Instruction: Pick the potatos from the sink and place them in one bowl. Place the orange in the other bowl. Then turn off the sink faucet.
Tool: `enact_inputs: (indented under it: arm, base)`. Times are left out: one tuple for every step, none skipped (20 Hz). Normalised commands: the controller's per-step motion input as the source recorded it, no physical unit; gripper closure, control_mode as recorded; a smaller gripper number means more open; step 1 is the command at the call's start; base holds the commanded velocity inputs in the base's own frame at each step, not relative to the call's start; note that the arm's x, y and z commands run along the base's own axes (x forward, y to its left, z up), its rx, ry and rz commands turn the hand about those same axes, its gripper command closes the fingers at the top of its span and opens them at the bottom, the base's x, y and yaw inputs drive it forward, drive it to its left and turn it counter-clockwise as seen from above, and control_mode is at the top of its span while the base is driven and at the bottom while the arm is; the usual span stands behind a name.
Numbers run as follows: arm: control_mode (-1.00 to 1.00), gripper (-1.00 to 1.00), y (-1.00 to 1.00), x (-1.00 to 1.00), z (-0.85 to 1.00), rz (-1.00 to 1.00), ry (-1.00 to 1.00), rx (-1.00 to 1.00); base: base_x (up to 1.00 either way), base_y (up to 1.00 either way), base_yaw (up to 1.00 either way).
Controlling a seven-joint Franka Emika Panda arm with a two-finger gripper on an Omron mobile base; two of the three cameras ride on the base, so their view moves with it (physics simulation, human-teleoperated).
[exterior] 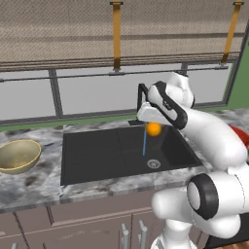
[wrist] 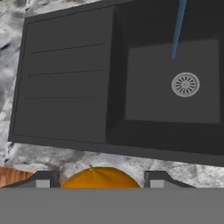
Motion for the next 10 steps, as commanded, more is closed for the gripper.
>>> enact_inputs:
  arm:
    - [-1.0, 1.0, 0.51, -0.28, 0.36, 0.0, 0.15, -0.15]
    - [-1.0, 1.0, 0.59, -0.24, 0.36, 0.0, 0.12, -0.11]
    - [-1.0, 1.0, 0.66, -0.18, 0.21, 0.0, 0.07, -0.09]
    - [-1.0, 1.0, 0.73, -0.13, 0.08, 0.0, 0.0, -0.08]
    - [-1.0, 1.0, 0.72, -0.12, 0.01, 0.0, 0.0, -0.06]
    - [-1.0, 1.0, 0.73, -0.2, 0.0, 0.0, 0.0, -0.03]
    - [-1.0, 1.0, 0.69, -0.28, 0.0, 0.0, -0.02, -0.01]
    - [-1.0, 1.0, 0.71, -0.34, 0.0, 0.0, -0.04, -0.01]
    - [-1.0, 1.0, 0.81, -0.34, 0.0, 0.0, -0.06, -0.03]
    - [-1.0, 1.0, 0.84, -0.29, 0.0, 0.0, -0.05, -0.05]
  base:
    - [0.0, 0.0, 0.0]
    - [0.0, 0.0, 0.0]
    - [0.0, 0.0, 0.0]
    - [0.0, 0.0, 0.0]
    - [0.0, 0.0, 0.0]
    - [0.0, 0.0, 0.0]
    - [0.0, 0.0, 0.0]
    - [0.0, 0.0, 0.0]
    - [0.0, 0.0, 0.0]
    - [0.0, 0.0, 0.0]
